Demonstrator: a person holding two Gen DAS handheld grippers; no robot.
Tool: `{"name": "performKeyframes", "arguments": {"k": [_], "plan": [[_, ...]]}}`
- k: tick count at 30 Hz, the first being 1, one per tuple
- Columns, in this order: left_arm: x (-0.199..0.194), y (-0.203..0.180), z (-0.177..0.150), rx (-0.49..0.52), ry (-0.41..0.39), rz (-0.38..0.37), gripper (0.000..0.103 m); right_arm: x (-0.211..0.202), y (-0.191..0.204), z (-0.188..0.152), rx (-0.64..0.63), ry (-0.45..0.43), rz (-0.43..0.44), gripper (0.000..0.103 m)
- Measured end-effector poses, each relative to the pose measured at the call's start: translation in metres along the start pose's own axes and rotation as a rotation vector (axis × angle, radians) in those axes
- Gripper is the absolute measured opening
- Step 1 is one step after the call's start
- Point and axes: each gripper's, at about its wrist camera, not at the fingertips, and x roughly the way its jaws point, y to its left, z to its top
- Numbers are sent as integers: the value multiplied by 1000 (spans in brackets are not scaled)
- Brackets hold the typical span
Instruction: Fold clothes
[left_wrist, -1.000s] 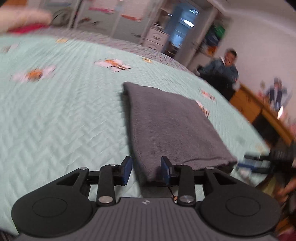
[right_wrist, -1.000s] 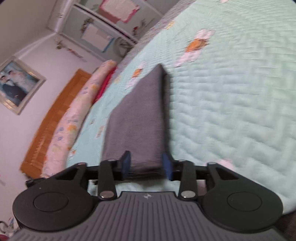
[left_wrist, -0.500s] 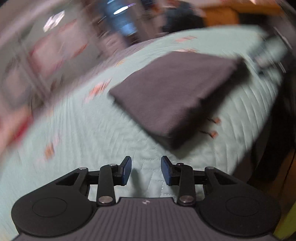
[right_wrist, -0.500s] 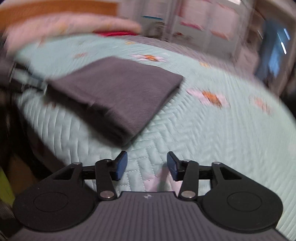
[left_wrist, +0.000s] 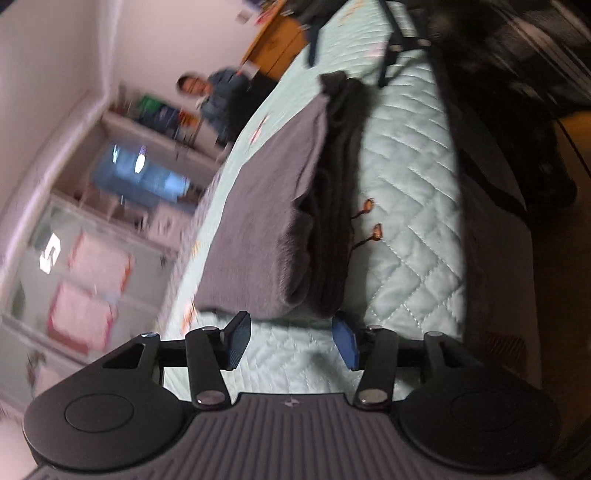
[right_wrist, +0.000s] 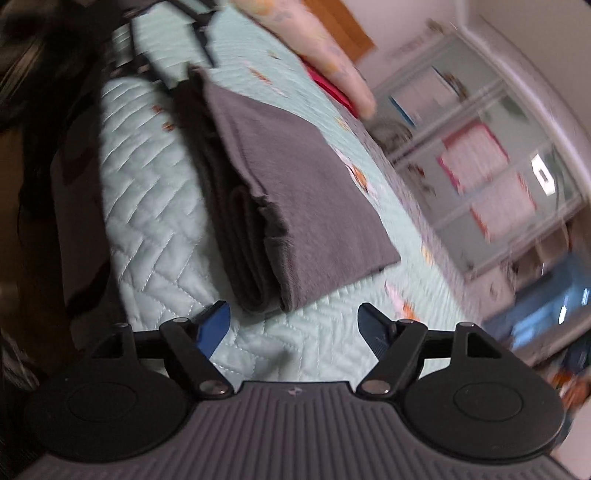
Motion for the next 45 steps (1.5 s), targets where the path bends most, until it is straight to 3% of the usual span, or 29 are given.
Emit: {"name": "performKeyframes", "arguments": {"k": [4, 11, 19, 25, 28, 30, 31, 32, 35, 36, 37, 38, 45], "plan": [[4, 2, -7, 28, -45, 4, 60, -1, 2, 2, -90, -30, -13, 77], [17, 16, 9, -75, -21, 19, 83, 10, 14, 10, -185, -98, -64, 78], [25, 17, 18, -100, -46, 48, 84, 7, 16, 7, -209, -94, -113, 80], [34, 20, 22, -134, -47, 23, 84, 14, 19, 10, -208, -108, -136, 80], [35, 22, 24, -136, -44, -15, 77, 18, 16, 11, -187, -120, -132, 80], [36, 23, 26, -135, -41, -41, 60, 19, 14, 11, -170, -125, -132, 80], [37, 21, 29, -121, -35, -57, 45, 19, 13, 11, -164, -124, -136, 80], [38, 19, 32, -109, -28, -69, 40, 18, 13, 11, -158, -123, -139, 80], [40, 22, 36, -131, -9, -73, 37, 18, 10, 16, -136, -102, -143, 72], [40, 25, 38, -149, -3, -73, 36, 16, 8, 18, -131, -99, -146, 58], [40, 29, 41, -159, 0, -71, 34, 16, 7, 19, -127, -101, -145, 37], [39, 32, 43, -170, 2, -68, 33, 14, 4, 21, -113, -105, -152, 30], [36, 86, 67, -312, -35, -25, 30, 7, -45, 41, 29, -111, -206, 25]]}}
